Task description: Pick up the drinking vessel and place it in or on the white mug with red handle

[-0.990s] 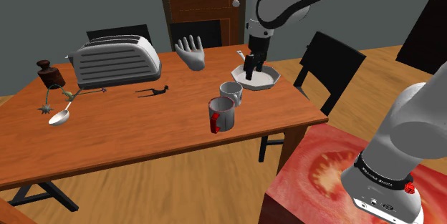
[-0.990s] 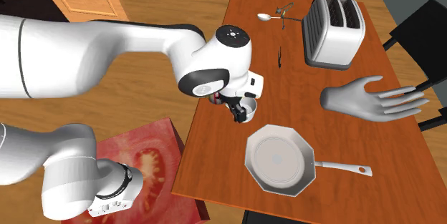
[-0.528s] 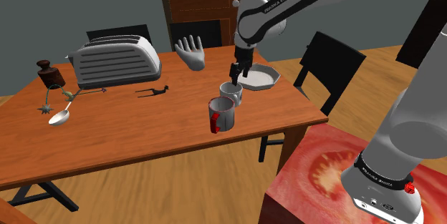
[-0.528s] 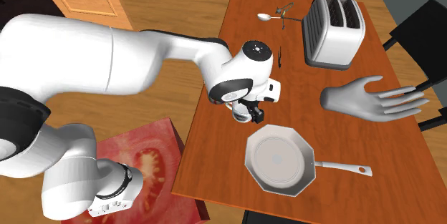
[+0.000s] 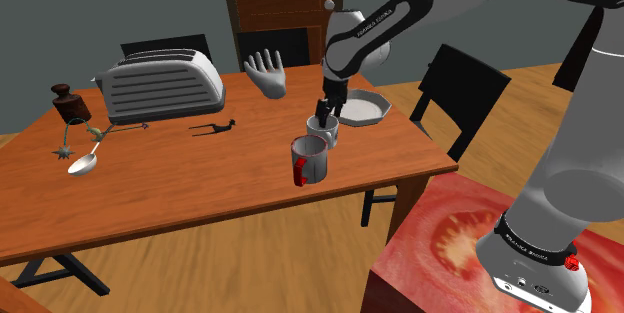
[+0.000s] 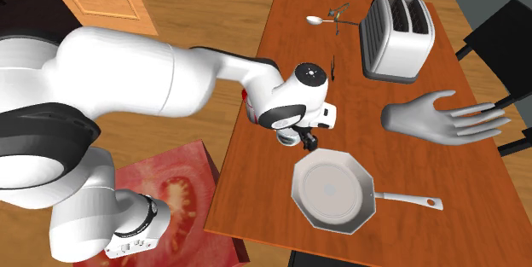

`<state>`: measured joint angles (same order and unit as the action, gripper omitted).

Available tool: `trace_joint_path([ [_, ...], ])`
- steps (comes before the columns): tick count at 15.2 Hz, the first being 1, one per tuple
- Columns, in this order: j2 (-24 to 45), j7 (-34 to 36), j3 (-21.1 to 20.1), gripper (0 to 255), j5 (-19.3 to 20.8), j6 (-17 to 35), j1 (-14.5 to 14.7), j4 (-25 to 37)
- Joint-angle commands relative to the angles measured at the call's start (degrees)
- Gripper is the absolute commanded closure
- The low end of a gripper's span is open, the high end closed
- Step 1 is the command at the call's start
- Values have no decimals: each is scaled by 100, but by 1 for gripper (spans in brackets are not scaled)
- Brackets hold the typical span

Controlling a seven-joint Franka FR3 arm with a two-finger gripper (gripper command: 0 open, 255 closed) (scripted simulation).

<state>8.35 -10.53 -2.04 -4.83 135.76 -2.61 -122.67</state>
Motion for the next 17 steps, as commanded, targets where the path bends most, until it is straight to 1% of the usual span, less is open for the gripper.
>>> trace_joint_path([
  [1,102,-8,-2,0,-4,123,2,-18],
  [8,101,-8,-2,0,-4,122,2,-18],
  [9,101,-8,-2,255,-4,122,2,-18],
  [17,101,-7,-2,255,-4,122,2,-18],
])
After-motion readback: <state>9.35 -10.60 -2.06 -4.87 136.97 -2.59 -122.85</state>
